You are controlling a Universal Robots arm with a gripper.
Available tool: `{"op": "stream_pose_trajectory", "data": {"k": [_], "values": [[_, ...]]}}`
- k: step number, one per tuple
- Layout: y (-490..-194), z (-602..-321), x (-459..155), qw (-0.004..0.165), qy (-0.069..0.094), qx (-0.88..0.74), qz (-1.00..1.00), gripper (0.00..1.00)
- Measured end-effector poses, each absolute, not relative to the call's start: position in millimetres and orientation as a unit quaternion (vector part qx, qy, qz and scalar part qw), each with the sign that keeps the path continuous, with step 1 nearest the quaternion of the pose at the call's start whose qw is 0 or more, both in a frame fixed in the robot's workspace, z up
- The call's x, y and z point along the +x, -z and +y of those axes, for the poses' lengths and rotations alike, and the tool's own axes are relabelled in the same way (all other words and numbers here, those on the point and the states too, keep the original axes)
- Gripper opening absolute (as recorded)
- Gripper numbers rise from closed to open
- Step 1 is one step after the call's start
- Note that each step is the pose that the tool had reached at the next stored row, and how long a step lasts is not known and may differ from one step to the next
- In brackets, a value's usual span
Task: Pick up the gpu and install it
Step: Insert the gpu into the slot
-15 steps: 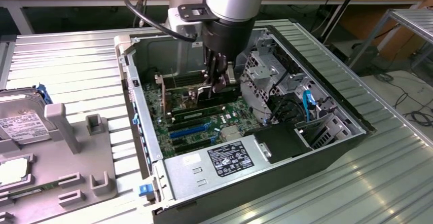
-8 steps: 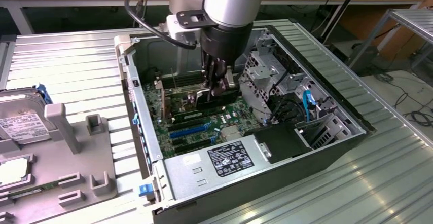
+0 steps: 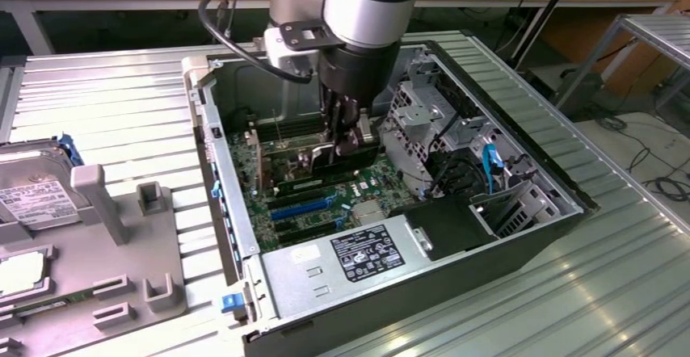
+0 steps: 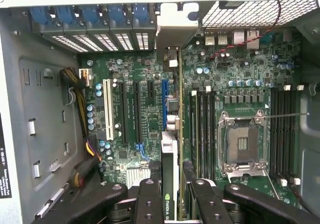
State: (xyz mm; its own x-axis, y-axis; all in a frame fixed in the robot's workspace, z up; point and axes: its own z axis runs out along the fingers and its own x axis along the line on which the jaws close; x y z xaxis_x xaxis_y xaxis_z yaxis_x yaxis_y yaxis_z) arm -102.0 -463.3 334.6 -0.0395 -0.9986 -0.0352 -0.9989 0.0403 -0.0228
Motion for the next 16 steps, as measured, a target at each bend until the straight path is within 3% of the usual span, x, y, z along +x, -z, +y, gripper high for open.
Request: {"op": "stream_pose_trajectory", "data": {"k": [16], "values": [[-303,-463,-104,0.016,-0.009,-0.693,0.721,0.27]]}}
